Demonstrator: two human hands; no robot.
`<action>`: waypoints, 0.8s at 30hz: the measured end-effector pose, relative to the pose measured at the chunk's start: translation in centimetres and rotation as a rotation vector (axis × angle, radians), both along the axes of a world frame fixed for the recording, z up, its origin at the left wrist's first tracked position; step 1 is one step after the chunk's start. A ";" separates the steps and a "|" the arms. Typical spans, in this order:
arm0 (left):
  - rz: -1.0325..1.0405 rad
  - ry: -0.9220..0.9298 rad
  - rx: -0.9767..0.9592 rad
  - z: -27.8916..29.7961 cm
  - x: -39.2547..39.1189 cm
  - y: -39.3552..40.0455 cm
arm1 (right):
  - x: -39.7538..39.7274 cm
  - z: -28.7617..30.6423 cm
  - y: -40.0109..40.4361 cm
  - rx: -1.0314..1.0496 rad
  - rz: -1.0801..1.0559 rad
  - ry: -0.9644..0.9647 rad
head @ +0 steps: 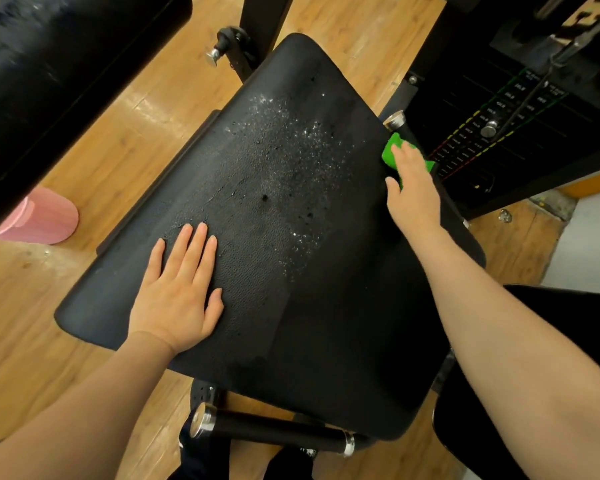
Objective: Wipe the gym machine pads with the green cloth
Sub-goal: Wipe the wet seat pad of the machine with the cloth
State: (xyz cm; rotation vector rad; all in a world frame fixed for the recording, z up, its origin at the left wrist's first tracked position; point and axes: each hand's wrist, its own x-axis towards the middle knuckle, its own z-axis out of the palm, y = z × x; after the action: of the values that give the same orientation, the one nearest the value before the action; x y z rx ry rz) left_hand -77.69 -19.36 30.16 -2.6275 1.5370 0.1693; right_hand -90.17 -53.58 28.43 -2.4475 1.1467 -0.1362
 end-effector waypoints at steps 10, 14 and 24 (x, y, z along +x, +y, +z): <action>0.008 0.017 0.017 0.1 -0.1 0.0 | -3.7 -0.6 9.2 -0.004 -0.073 0.055; 0.005 0.016 0.006 0.0 0.0 -0.1 | -5.3 -0.1 9.2 -0.100 0.043 0.157; -0.002 0.005 -0.015 -0.3 0.0 0.1 | -1.2 0.7 0.4 -0.049 -0.171 -0.199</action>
State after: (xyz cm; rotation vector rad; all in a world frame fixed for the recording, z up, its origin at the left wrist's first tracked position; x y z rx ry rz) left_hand -77.67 -19.24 29.88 -2.6389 1.5485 0.1641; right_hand -91.39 -53.15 29.11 -2.3130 1.2731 -0.4543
